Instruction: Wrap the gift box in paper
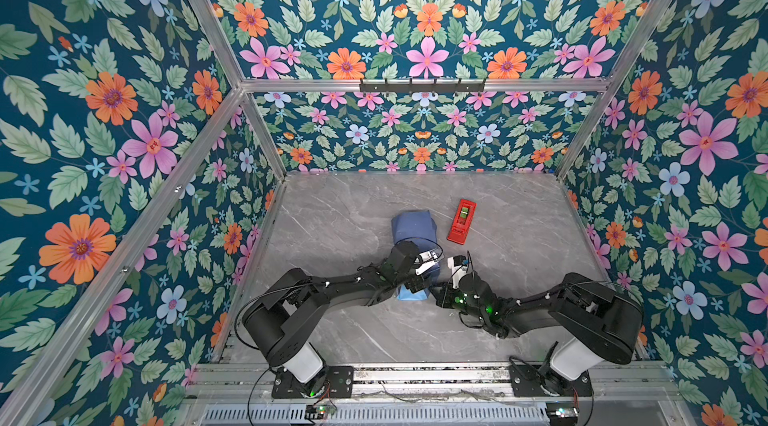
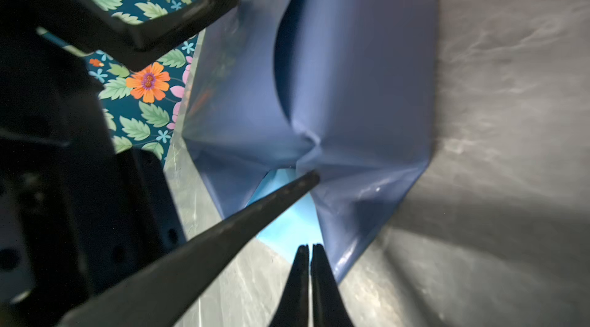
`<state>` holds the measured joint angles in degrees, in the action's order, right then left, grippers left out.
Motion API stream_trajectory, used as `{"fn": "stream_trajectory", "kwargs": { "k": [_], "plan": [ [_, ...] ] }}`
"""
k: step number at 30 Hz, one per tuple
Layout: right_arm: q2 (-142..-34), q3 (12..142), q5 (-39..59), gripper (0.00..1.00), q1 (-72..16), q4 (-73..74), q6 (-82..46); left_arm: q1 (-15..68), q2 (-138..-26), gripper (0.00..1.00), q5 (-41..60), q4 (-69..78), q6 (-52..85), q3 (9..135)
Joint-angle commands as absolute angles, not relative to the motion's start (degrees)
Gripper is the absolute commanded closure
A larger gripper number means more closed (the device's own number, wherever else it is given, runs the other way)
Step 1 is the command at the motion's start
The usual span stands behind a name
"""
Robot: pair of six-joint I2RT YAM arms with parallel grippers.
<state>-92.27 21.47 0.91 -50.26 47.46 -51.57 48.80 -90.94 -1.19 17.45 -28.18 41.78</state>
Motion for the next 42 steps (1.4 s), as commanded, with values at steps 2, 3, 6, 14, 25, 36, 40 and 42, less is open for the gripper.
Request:
{"fn": "stream_trajectory", "kwargs": {
  "k": [2,3,6,14,25,36,40,42],
  "plan": [
    [-93.6,23.3,0.2,0.93,-49.8,46.2,-50.2,48.7,-89.6,0.03,0.7,16.9,-26.5,41.4],
    [-94.0,23.8,0.0,0.92,-49.8,46.3,-50.3,48.8,-89.2,0.03,0.8,16.7,-26.5,41.3],
    [-96.8,25.0,-0.8,0.93,-49.7,46.8,-50.3,48.7,-87.4,0.03,1.0,16.4,-26.2,40.5],
    [-102.4,27.5,-1.8,0.93,-49.5,50.5,-50.4,48.6,-79.8,0.02,1.4,15.6,-21.5,37.6],
    [-104.9,28.1,-2.3,0.93,-49.2,53.8,-50.4,48.5,-62.7,0.06,-4.7,13.7,-3.3,29.0],
    [-93.4,24.4,1.7,0.83,-49.2,45.6,-48.2,45.6,-56.1,0.12,-13.2,-1.8,27.0,26.9],
    [-81.7,24.5,3.4,0.81,-49.1,32.0,-44.6,41.4,-55.4,0.15,-8.8,-3.0,34.4,23.6],
    [-76.8,27.6,4.0,0.79,-49.0,22.9,-41.8,38.9,-54.8,0.19,-5.9,-1.6,37.1,21.2]
  ]
}}
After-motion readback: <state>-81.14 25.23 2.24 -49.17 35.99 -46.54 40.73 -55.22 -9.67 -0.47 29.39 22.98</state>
